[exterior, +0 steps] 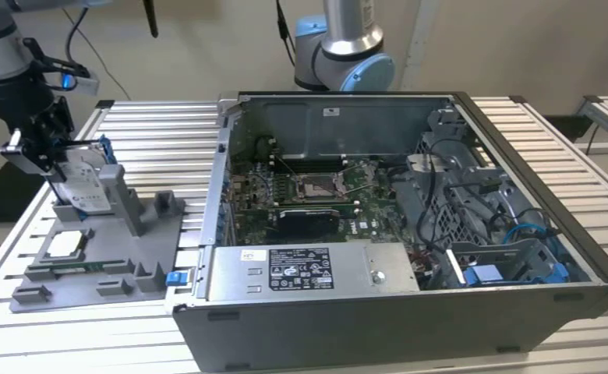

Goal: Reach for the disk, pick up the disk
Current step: 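Pick up the disk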

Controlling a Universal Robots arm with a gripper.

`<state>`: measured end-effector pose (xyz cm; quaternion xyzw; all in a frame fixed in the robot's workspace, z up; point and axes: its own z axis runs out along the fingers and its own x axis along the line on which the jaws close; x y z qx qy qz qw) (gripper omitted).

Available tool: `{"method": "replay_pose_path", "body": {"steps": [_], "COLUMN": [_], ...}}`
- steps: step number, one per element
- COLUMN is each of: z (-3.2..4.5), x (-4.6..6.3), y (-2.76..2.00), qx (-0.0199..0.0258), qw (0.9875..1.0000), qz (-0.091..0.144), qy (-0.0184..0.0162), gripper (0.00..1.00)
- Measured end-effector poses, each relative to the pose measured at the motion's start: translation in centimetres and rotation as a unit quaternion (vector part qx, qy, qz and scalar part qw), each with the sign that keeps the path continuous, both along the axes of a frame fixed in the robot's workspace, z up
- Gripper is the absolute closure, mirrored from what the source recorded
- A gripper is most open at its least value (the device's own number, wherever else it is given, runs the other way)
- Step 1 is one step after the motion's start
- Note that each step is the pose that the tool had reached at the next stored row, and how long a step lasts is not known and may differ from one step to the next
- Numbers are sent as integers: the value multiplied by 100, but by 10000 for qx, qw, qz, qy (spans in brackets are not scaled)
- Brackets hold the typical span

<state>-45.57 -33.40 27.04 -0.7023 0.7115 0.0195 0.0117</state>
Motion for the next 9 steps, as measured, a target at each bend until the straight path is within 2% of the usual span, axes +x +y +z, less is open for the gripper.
{"method": "replay_pose_path", "body": {"steps": [9], "z": [-20], "x": [0], "y": [0], "qx": [8], "qw": [10000], "qz": [0], "qy": [1], "gripper": [0]}}
